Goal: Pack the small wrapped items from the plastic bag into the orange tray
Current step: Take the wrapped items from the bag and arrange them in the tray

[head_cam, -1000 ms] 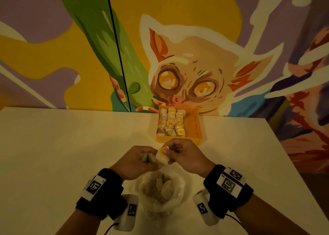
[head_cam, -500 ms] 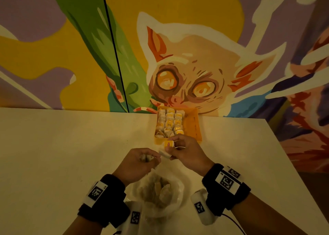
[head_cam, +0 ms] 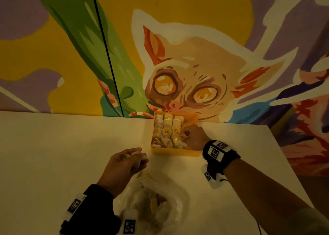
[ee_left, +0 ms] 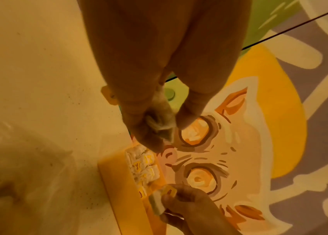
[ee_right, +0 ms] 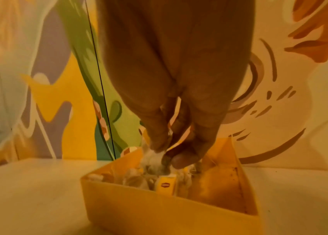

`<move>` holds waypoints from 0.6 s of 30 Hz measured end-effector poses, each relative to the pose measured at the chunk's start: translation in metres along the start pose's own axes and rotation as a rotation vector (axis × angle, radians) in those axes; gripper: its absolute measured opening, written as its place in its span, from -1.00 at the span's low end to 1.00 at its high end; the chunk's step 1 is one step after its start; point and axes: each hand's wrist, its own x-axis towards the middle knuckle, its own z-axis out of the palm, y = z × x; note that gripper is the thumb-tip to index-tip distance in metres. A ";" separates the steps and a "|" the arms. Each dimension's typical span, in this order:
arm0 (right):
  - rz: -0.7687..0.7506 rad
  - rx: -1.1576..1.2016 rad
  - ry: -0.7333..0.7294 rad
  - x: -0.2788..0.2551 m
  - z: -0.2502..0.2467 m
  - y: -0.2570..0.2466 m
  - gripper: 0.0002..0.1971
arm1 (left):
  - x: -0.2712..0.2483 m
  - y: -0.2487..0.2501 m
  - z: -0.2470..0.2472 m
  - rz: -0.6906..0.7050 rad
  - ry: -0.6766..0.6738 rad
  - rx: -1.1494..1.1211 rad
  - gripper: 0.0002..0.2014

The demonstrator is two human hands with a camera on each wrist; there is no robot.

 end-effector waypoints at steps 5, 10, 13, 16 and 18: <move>-0.002 -0.206 -0.220 0.019 0.008 -0.003 -0.76 | 0.009 -0.008 -0.001 -0.043 0.043 0.010 -0.69; 0.035 -0.298 -0.280 0.029 0.016 -0.007 -0.72 | 0.011 -0.011 0.001 -0.066 0.022 0.054 -0.82; 0.037 -0.326 -0.285 0.034 0.020 -0.006 -0.71 | 0.009 -0.011 0.003 -0.067 0.012 0.073 -0.89; 0.059 -0.311 -0.278 0.038 0.020 -0.004 -0.70 | 0.004 -0.008 0.007 -0.056 -0.010 0.099 -0.88; 0.081 -0.291 -0.297 0.040 0.019 -0.001 -0.67 | 0.002 -0.008 0.007 -0.061 -0.021 0.085 -0.81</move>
